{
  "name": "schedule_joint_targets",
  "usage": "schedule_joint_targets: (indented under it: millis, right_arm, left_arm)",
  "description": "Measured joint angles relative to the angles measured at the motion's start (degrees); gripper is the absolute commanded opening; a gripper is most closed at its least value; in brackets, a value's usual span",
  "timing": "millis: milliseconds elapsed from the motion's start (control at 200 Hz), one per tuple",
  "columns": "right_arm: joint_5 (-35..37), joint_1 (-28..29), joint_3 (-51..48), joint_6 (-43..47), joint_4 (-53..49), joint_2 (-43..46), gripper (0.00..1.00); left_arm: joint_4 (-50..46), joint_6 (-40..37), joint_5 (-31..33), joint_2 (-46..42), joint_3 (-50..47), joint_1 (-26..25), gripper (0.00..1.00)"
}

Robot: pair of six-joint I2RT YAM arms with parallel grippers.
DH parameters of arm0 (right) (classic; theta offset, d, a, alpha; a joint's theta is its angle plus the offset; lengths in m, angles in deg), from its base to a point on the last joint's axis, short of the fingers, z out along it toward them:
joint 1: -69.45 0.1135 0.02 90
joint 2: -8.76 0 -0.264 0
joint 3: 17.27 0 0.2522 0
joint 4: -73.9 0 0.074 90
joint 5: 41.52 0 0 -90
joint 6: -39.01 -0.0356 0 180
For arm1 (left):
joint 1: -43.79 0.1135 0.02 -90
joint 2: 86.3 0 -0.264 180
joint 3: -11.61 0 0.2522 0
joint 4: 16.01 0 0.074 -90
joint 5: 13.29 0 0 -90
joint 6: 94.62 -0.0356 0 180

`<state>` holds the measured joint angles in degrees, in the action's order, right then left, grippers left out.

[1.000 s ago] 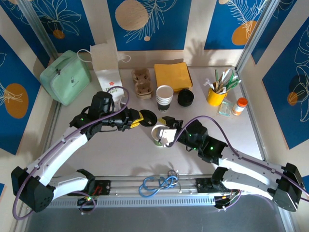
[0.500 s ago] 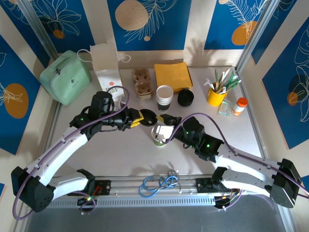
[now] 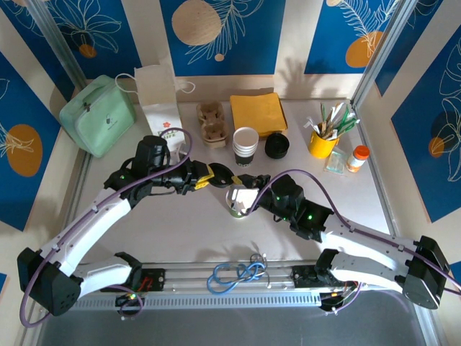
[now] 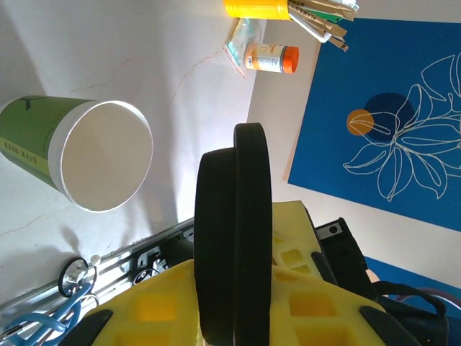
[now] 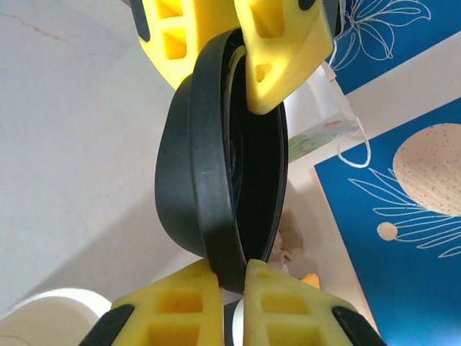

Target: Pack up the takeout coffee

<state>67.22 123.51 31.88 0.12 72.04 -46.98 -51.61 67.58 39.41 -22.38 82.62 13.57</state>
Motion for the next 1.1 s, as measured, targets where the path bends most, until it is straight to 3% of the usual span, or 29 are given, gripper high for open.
schedule_joint_targets:
  millis: [30,250,530,790,1100]
  right_arm:
    - [0.0,0.0,0.2,0.0,-0.5,0.0,0.0]
    - [-1.4,0.7,1.0,-2.4,-3.4,1.5,0.0]
    - [-3.5,0.7,7.1,-10.6,-13.5,3.1,0.0]
    - [-4.9,-0.5,12.6,-24.0,-24.9,3.1,0.0]
    - [-8.3,-2.7,17.2,-41.2,-34.7,3.6,0.0]
  left_arm:
    - [0.0,0.0,0.0,0.0,0.0,0.0,0.23]
    - [1.2,-0.4,-0.3,-0.1,0.0,0.0,0.6]
    - [-5.1,-5.5,5.2,-5.4,0.0,4.4,0.78]
    - [-8.6,-11.8,12.2,-11.4,0.0,6.7,0.82]
    - [-1.9,-14.3,12.3,-11.9,-3.5,6.9,0.82]
